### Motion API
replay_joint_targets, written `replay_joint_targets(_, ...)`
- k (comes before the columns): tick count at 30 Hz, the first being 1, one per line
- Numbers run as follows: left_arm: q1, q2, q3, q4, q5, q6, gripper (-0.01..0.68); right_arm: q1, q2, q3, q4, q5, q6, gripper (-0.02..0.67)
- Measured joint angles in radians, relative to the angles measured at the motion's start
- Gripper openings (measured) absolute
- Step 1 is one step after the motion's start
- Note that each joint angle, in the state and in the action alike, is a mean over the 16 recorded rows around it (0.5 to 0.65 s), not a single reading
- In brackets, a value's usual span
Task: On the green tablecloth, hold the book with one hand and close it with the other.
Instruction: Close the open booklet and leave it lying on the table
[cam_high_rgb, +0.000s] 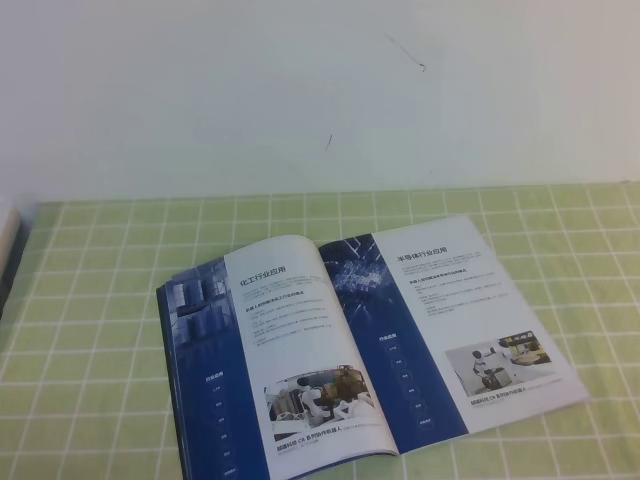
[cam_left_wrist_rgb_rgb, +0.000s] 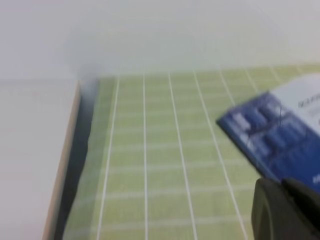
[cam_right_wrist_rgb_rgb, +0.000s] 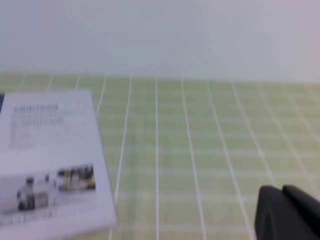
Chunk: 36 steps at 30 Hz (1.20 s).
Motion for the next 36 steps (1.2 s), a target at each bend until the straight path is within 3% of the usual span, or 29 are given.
replay_joint_targets(12,-0.001,0.000,0.001,-0.002,-0.543,0.005,-0.003,0.000,0.000,0.003,0.011,-0.581,-0.026,-0.004)
replay_joint_targets(17,-0.001,0.000,-0.006,-0.002,-0.653,0.008,-0.003,0.000,0.000,-0.007,0.026,-0.698,-0.060,-0.004)
replay_joint_targets(24,-0.003,0.023,-0.118,-0.002,-0.479,0.013,-0.003,0.000,0.028,-0.130,0.044,-0.515,-0.137,-0.004)
replay_joint_targets(36,-0.005,0.365,-0.506,-0.059,0.111,0.035,-0.003,0.000,0.418,-0.598,0.162,0.223,-0.285,-0.004)
